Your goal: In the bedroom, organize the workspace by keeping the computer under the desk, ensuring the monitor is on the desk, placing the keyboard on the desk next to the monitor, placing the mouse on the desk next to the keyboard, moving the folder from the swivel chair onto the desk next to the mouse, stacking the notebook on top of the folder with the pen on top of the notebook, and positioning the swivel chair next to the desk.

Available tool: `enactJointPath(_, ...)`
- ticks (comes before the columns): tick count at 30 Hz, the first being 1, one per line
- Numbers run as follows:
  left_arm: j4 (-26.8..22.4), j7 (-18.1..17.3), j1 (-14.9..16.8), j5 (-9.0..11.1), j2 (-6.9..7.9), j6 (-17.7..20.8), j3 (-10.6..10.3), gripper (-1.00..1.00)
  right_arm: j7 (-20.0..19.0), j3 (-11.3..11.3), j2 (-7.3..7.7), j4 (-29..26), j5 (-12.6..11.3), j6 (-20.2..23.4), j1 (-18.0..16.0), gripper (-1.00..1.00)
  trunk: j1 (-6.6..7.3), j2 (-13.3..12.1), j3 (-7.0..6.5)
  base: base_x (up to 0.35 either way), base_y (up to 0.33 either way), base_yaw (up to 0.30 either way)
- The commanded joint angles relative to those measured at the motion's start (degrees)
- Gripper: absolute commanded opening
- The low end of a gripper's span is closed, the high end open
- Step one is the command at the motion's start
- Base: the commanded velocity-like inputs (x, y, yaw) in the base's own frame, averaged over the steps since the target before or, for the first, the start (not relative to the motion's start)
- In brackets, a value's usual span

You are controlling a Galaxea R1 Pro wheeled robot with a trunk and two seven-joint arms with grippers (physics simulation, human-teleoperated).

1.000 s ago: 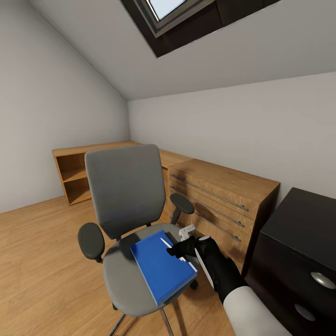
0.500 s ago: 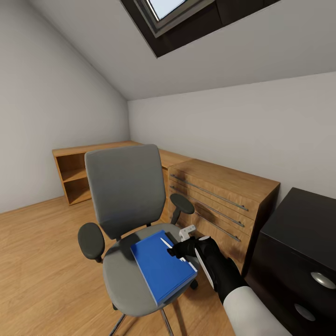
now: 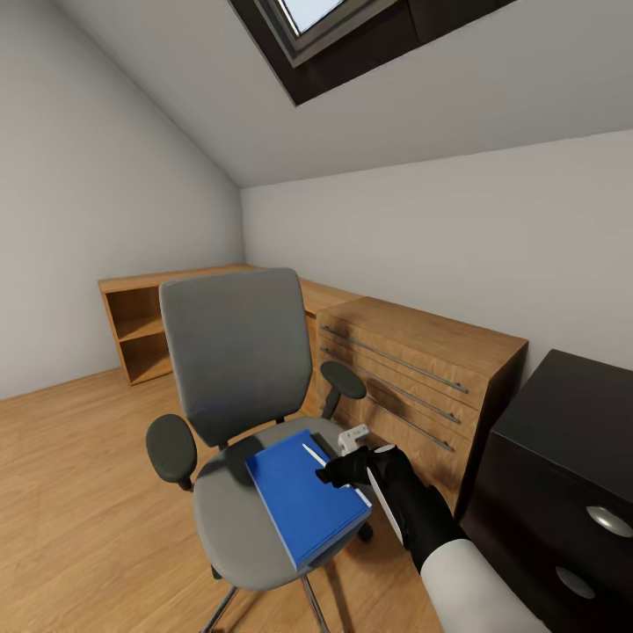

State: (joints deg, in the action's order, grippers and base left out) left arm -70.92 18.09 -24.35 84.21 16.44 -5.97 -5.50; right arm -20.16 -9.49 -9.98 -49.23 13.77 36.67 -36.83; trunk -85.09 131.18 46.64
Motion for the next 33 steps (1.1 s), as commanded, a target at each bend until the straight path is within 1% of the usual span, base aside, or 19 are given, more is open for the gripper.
enactJointPath(1, -0.1, 0.19, 0.0, 0.6, 0.08, -0.53, -0.21, 1.0, -0.41, 0.04, -0.01, -0.08, 0.62, 0.21, -0.04, 1.0, 0.01, 0.03, 0.05, 0.0, 0.0, 0.0)
enactJointPath(5, -0.19, 0.19, 0.0, 0.6, 0.13, -0.53, -0.21, 1.0, -0.36, 0.06, -0.01, -0.08, 0.66, 0.23, -0.04, 1.0, 0.01, 0.03, 0.05, 0.0, 0.0, 0.0)
enactJointPath(11, -0.25, 0.19, 0.0, 0.6, 0.16, -0.53, -0.21, 1.0, -0.33, 0.08, -0.01, -0.08, 0.7, 0.24, -0.05, 1.0, -1.31, 2.43, 1.13, 0.0, 0.0, 0.0)
enactJointPath(18, -0.28, 0.14, 0.0, 0.6, 0.16, -0.53, -0.21, 1.0, -0.36, 0.08, -0.01, -0.07, 0.72, 0.25, -0.04, 1.0, -1.31, 2.43, 1.13, 0.0, 0.0, 0.0)
enactJointPath(25, -0.28, 0.11, 0.0, 0.6, 0.17, -0.53, -0.21, 1.0, -0.4, 0.08, -0.01, -0.08, 0.73, 0.25, -0.05, 1.0, -2.85, 5.24, 2.38, 0.0, 0.0, 0.0)
enactJointPath(33, -0.28, 0.11, 0.0, 0.6, 0.17, -0.53, -0.21, 1.0, -0.41, 0.08, -0.01, -0.08, 0.73, 0.25, -0.04, 1.0, -2.85, 5.24, 2.38, 0.0, 0.0, 0.0)
